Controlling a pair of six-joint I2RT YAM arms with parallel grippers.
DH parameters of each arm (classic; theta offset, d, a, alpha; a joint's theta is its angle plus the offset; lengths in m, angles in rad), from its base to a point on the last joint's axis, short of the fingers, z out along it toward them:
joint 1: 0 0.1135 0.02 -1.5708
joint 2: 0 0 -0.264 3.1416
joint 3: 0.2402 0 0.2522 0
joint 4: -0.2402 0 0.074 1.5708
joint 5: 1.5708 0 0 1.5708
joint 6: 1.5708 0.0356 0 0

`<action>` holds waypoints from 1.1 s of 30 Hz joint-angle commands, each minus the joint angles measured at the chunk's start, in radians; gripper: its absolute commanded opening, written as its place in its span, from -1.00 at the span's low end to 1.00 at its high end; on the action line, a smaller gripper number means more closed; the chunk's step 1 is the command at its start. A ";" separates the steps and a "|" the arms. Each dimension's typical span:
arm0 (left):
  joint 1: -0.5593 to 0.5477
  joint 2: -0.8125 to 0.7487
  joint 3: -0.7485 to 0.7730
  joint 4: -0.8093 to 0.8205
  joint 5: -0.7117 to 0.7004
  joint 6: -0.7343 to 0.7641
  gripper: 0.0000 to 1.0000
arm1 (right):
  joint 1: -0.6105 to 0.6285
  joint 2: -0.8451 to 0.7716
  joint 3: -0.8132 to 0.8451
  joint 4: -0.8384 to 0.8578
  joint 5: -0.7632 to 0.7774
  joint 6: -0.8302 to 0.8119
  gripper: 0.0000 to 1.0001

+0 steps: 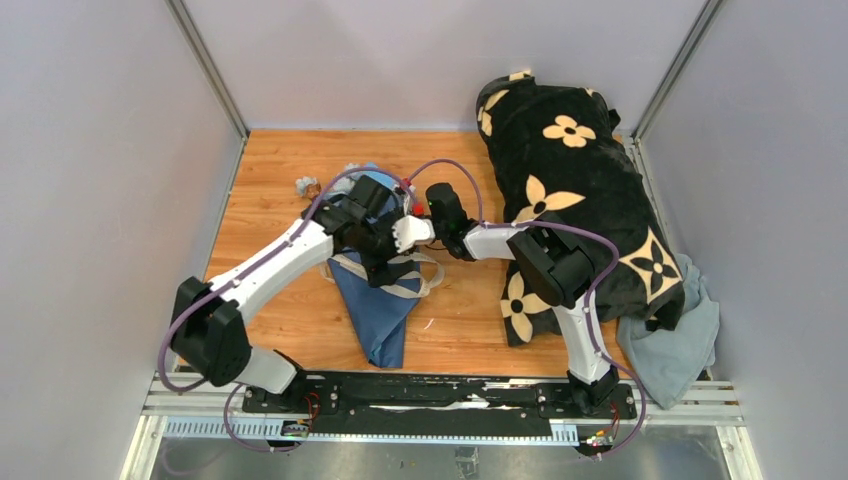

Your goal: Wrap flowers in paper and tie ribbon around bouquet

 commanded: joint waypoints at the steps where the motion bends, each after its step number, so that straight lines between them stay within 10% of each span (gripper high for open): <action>1: 0.106 -0.110 -0.014 0.064 0.012 0.027 0.95 | -0.008 0.005 -0.006 -0.006 -0.024 -0.021 -1.00; 8: 0.268 0.027 0.034 0.118 -0.009 -0.198 0.38 | -0.009 -0.008 -0.014 -0.007 -0.015 -0.033 -1.00; 15: 0.275 0.076 -0.036 0.234 -0.008 -0.215 0.39 | -0.005 -0.026 -0.026 -0.009 -0.007 -0.047 -1.00; 24: 0.277 0.119 -0.017 0.183 0.053 -0.189 -1.00 | -0.003 -0.050 -0.025 -0.046 -0.001 -0.093 -1.00; 27: 0.280 0.118 -0.015 0.180 0.068 -0.192 -1.00 | -0.003 -0.061 -0.027 -0.071 0.004 -0.116 -1.00; 33: 0.311 0.091 -0.067 0.259 -0.070 -0.212 -1.00 | -0.004 -0.213 -0.069 -0.310 0.131 -0.301 -0.10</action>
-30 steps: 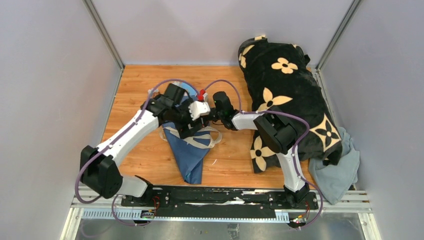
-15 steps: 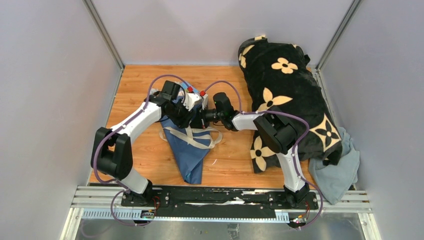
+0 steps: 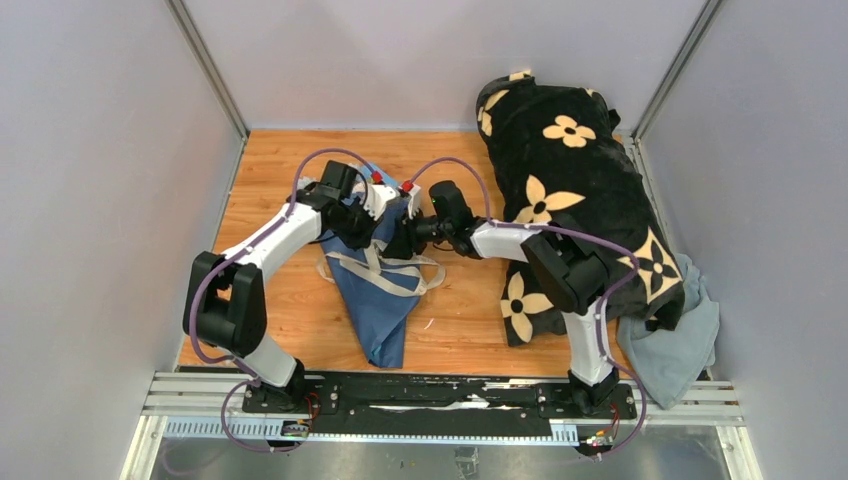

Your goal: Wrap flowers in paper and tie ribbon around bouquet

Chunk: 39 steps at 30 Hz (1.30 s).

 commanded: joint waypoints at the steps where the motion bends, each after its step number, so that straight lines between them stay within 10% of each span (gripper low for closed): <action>1: 0.023 -0.021 -0.048 0.081 -0.087 -0.003 -1.00 | -0.001 -0.176 -0.060 -0.170 0.103 -0.197 -0.08; 17: 0.040 -0.120 -0.048 0.117 -0.157 -0.021 -1.00 | 0.096 -0.261 -0.214 -0.310 0.198 -0.357 -0.07; 24: 0.052 -0.255 0.043 0.063 -0.212 0.019 -1.00 | 0.101 -0.231 -0.216 -0.354 0.236 -0.384 -0.73; 33: 0.063 -0.320 0.286 -0.349 -0.367 0.166 -1.00 | 0.099 -0.208 -0.188 -0.398 0.238 -0.417 -0.91; 39: 0.063 -0.391 0.012 -0.496 -0.483 0.346 -1.00 | 0.099 -0.221 -0.177 -0.398 0.205 -0.423 -1.00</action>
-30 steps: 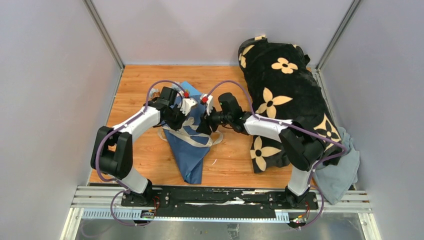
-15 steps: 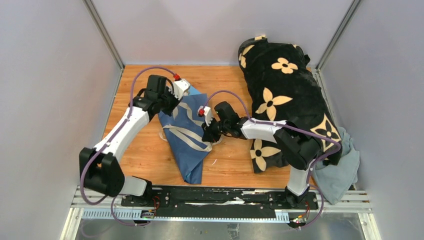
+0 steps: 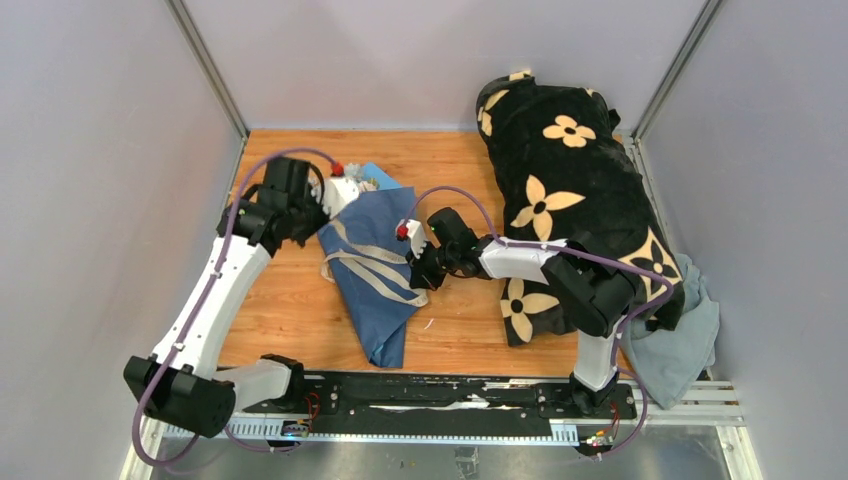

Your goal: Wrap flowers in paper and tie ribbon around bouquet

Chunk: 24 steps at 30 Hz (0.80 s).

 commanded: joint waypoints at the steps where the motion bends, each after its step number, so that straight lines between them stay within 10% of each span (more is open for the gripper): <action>1: 0.010 -0.011 -0.212 -0.217 -0.121 0.160 -1.00 | 0.011 -0.003 0.028 -0.026 -0.027 -0.027 -1.00; 3: 0.010 -0.010 -0.287 -0.233 -0.155 0.200 -0.93 | 0.011 -0.010 0.037 -0.032 -0.030 -0.034 -1.00; 8: 0.010 0.027 -0.316 -0.230 -0.190 0.259 0.16 | 0.011 -0.027 0.058 -0.068 -0.047 -0.075 -0.75; 16: -0.067 0.157 -0.127 -0.083 0.379 0.190 0.43 | 0.001 -0.104 0.052 -0.080 -0.127 -0.164 -0.23; 24: -0.199 0.232 -0.312 0.359 0.328 0.269 0.43 | -0.047 -0.208 -0.087 0.099 -0.417 -0.194 -0.15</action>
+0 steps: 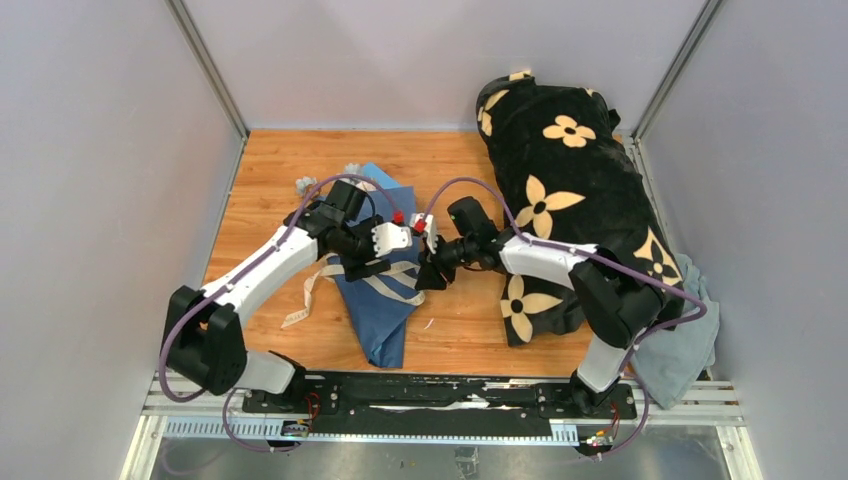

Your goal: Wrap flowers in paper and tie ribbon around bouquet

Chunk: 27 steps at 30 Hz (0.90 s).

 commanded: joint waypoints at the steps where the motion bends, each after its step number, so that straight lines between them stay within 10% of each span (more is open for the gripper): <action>1: -0.025 0.078 -0.056 0.243 0.029 0.062 0.40 | 0.016 -0.117 -0.120 0.223 -0.227 -0.074 -0.13; 10: -0.025 0.181 -0.089 0.273 0.033 0.090 0.25 | 0.026 -0.222 -0.399 0.746 -0.281 -0.147 -0.01; 21: -0.024 0.209 -0.070 0.241 0.047 0.068 -1.00 | 0.164 -0.180 -0.289 0.425 -0.057 -0.587 0.09; 27: -0.022 0.184 -0.072 0.245 0.059 0.053 -1.00 | 0.194 -0.100 -0.225 0.311 0.055 -0.724 0.14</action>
